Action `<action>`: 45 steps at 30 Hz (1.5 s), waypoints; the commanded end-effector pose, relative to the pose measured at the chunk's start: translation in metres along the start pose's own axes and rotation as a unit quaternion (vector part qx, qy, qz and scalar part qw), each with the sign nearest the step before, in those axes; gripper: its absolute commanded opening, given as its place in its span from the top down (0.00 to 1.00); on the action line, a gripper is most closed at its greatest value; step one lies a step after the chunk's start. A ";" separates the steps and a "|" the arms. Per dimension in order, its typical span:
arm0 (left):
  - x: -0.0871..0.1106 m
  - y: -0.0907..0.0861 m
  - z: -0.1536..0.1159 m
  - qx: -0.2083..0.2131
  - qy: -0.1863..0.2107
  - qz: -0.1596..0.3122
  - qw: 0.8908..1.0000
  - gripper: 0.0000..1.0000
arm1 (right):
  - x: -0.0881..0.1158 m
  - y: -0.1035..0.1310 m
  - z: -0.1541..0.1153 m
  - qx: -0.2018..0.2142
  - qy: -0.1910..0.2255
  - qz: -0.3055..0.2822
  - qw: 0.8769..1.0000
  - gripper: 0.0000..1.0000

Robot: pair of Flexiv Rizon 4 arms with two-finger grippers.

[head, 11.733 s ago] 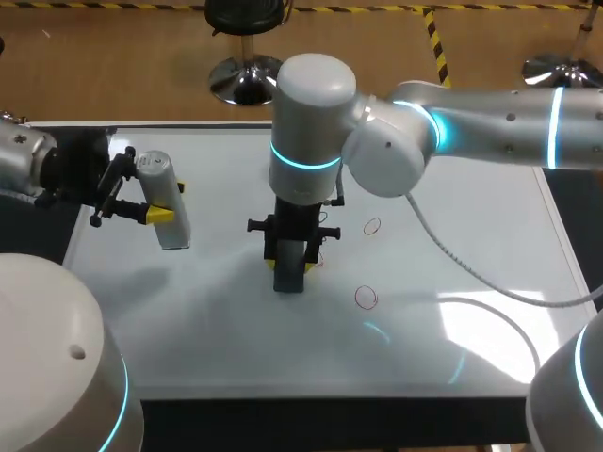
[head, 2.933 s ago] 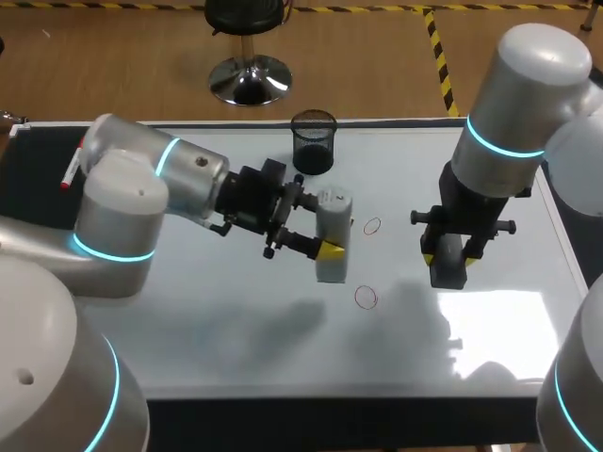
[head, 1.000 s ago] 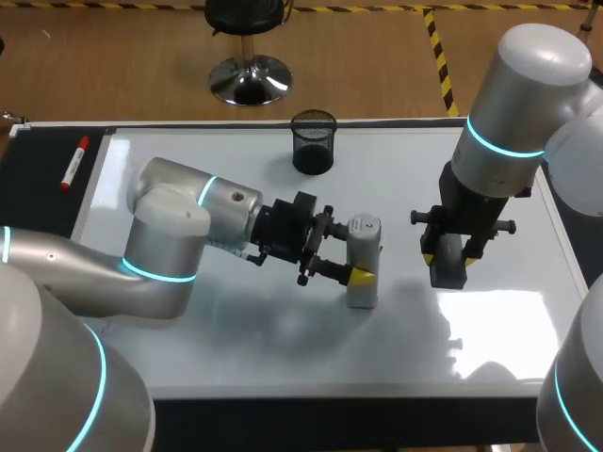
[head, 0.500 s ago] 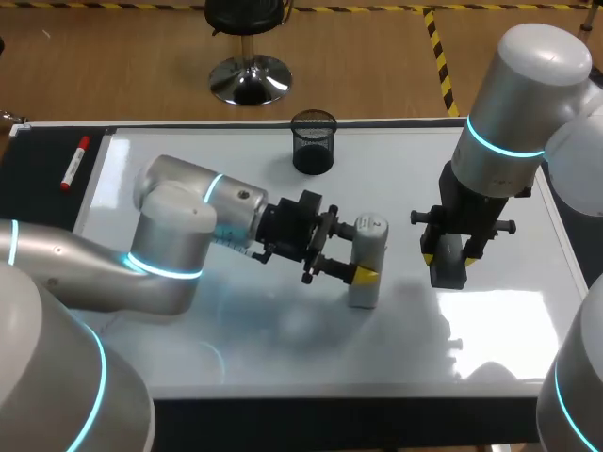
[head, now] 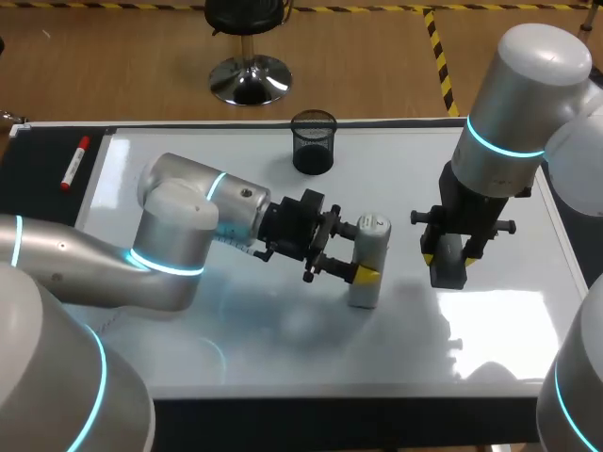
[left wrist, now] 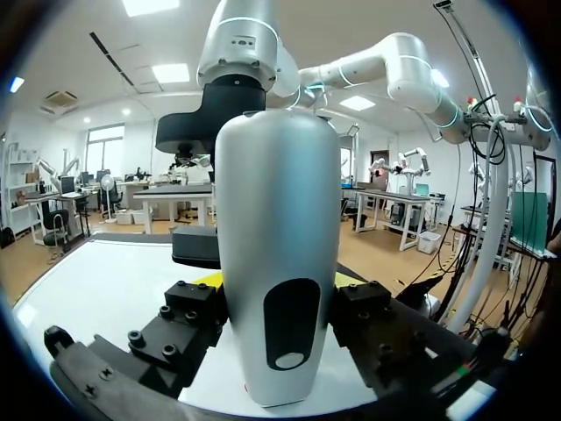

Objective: Pick up the inspection probe, press it on each red-marked spot on the whiteboard one by one, put down the probe, pick up the eraser, and wipe off all the red marks.

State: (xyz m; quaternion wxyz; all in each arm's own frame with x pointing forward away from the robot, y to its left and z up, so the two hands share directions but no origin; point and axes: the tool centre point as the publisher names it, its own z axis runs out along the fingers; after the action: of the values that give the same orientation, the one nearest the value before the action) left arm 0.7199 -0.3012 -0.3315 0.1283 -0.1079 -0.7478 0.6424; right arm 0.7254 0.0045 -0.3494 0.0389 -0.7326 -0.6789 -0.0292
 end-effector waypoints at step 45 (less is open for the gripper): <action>-0.002 0.011 0.003 -0.012 -0.003 -0.007 1.000 1.00 | -0.001 0.000 -0.001 0.000 0.001 -0.001 1.000 1.00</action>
State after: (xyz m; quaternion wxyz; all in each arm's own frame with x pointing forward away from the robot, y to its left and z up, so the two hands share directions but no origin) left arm 0.7214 -0.3008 -0.3331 0.1306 -0.1030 -0.7508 0.6392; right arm 0.7254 0.0045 -0.3494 0.0389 -0.7326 -0.6789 -0.0292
